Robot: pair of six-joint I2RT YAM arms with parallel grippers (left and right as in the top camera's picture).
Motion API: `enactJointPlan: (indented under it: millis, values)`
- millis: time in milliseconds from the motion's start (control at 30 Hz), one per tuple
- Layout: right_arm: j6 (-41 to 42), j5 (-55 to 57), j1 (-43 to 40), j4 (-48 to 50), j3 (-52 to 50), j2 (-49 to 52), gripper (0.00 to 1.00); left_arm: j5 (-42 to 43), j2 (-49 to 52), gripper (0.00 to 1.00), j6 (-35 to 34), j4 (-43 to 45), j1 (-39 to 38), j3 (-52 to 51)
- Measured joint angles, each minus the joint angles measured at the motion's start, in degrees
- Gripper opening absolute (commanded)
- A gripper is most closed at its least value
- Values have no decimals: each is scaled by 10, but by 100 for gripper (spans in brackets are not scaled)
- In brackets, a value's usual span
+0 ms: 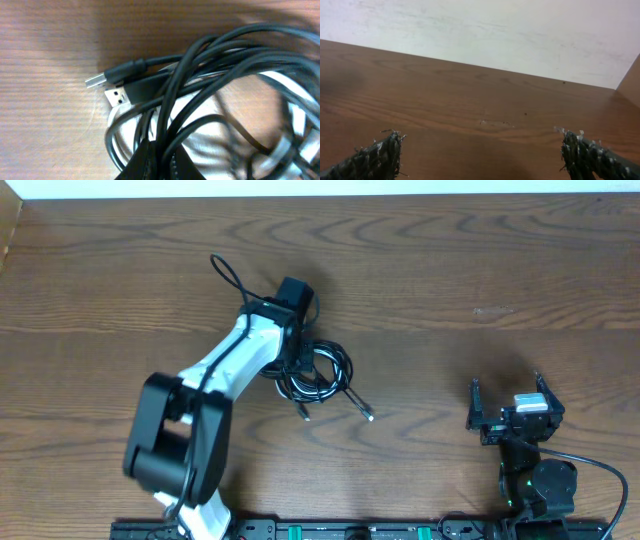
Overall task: Untangle cables
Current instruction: 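Lower the open left gripper toward the cable coil's near edge, then position the left gripper fingers around a black cable loop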
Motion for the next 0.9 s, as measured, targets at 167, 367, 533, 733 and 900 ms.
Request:
enactJointPlan:
  millis: [167,367,533,733,900]
  values:
    - [0,0,0,0,0,0,99,4,-91,55,11,-5,0,0]
    - [0,0,0,0,0,0,99,7,-172,60,-27,-24,0,0]
    - [0,0,0,0,0,0,99,8,-177,60,-74,-85,-12,0]
    - [0,0,0,0,0,0,99,9,-174,60,-121,-99,-57,-25]
    - [0,0,0,0,0,0,99,9,-172,59,-168,-54,-103,-68]
